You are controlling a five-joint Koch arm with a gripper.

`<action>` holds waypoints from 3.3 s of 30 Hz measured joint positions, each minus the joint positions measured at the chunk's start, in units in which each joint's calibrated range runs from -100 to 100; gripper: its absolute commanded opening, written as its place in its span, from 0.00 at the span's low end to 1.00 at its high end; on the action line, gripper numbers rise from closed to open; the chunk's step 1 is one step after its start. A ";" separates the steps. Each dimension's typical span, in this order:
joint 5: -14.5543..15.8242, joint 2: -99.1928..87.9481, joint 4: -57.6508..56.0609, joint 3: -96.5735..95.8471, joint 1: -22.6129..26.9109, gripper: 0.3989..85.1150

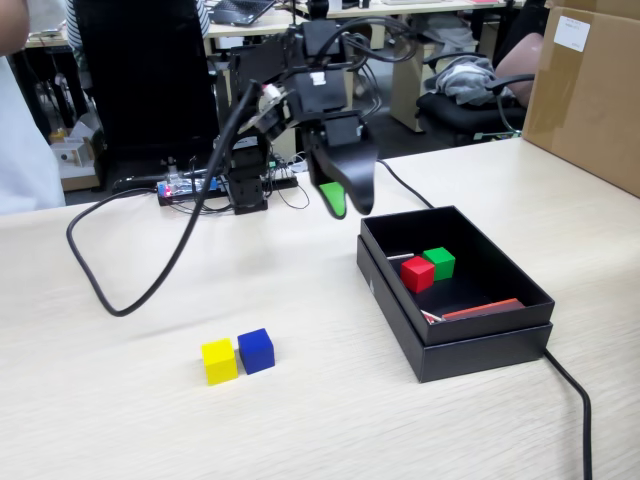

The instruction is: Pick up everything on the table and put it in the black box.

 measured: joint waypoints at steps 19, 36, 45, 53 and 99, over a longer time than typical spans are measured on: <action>-6.01 41.81 0.08 17.25 -9.23 0.52; -6.06 51.26 0.08 22.55 -9.23 0.06; -5.27 16.96 -3.48 9.68 -6.35 0.06; 3.61 4.14 -4.03 6.02 11.97 0.07; -2.49 17.48 -5.65 10.59 -3.61 0.54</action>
